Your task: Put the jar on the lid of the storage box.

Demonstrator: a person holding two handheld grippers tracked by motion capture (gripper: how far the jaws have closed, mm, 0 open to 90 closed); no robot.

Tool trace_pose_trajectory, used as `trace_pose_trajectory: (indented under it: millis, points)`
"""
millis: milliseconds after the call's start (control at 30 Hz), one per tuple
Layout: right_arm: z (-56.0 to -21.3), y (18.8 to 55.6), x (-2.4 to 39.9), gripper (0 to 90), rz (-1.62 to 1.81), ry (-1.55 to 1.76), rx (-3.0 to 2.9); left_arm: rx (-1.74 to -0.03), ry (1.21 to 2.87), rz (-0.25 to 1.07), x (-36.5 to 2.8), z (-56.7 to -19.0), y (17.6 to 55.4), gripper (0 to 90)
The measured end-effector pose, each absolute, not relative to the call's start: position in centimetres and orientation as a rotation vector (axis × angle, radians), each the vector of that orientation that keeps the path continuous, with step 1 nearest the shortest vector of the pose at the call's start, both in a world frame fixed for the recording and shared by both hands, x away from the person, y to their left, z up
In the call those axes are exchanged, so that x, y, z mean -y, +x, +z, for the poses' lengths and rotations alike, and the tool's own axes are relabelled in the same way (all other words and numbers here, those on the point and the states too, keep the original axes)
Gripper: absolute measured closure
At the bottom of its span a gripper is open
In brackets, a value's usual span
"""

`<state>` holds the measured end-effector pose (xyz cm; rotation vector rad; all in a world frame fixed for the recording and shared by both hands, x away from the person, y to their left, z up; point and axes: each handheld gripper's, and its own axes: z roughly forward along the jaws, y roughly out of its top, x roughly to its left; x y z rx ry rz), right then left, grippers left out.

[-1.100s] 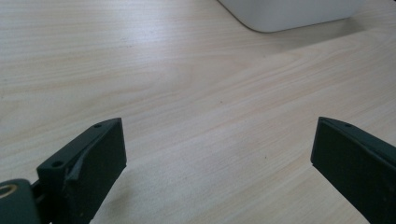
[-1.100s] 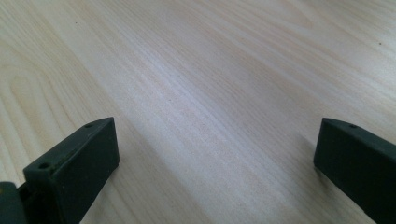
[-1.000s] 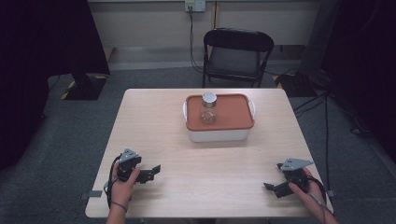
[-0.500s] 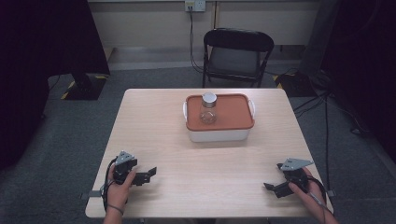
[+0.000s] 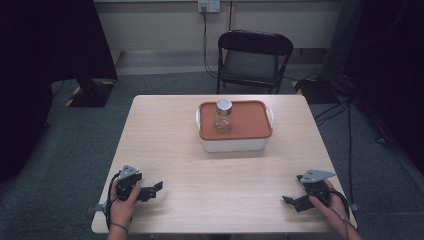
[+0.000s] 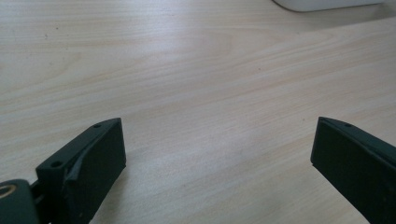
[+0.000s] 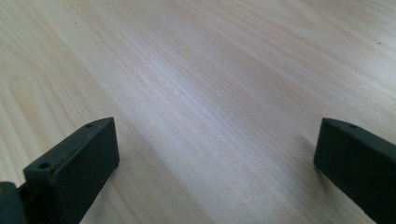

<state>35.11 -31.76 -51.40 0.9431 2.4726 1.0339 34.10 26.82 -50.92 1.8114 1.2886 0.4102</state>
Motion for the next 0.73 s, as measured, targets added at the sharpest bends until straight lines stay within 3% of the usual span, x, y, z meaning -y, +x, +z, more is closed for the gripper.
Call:
trace_pose_trajectory:
  millis: [733]
  points:
    - [-51.4,35.1,31.8,0.0,1.033,0.947,-2.471,-1.314,1.958,0.513,-27.3,-51.4,33.5,0.7]
